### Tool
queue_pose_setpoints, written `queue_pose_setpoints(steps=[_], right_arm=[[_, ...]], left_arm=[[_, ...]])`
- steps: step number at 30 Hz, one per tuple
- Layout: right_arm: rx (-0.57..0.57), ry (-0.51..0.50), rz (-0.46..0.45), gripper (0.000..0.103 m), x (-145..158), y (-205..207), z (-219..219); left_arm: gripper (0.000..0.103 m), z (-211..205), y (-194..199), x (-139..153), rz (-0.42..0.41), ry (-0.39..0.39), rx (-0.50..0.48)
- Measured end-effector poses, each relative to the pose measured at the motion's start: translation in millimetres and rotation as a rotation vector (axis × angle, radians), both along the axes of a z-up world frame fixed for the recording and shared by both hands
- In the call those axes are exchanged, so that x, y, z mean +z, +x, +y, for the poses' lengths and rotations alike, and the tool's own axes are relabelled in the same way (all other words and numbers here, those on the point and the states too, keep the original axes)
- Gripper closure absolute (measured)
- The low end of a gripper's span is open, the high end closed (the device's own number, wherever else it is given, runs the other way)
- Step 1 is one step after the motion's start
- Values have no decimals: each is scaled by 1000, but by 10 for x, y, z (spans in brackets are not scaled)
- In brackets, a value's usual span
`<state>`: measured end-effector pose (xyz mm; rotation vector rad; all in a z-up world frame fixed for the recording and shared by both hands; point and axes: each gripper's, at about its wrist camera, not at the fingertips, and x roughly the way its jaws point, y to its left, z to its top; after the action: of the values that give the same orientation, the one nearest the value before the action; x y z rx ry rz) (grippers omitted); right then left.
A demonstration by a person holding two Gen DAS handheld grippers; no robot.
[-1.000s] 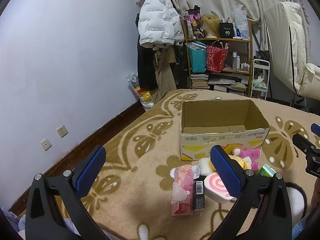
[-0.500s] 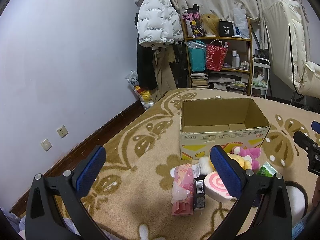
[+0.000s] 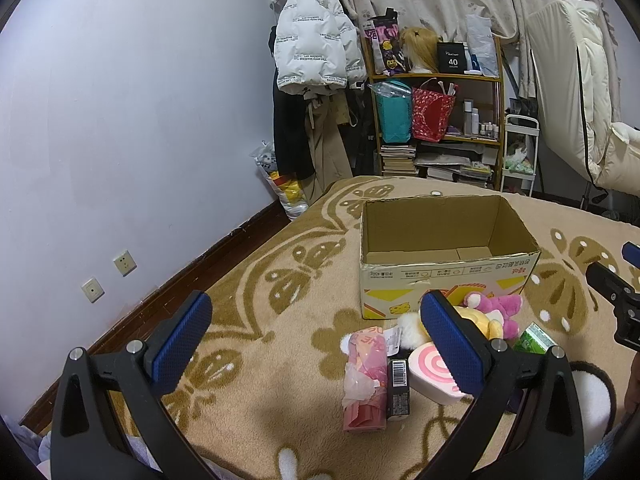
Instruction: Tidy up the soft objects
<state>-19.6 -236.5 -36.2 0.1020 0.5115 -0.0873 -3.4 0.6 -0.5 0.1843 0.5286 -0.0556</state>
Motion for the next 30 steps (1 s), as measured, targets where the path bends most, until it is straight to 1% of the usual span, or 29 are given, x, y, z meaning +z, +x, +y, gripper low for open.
queue_pose_setpoints(steps=[30], right_arm=[[-1, 1, 3, 0, -20, 7, 10]], left_arm=[[0, -10, 3, -39, 6, 6, 0]])
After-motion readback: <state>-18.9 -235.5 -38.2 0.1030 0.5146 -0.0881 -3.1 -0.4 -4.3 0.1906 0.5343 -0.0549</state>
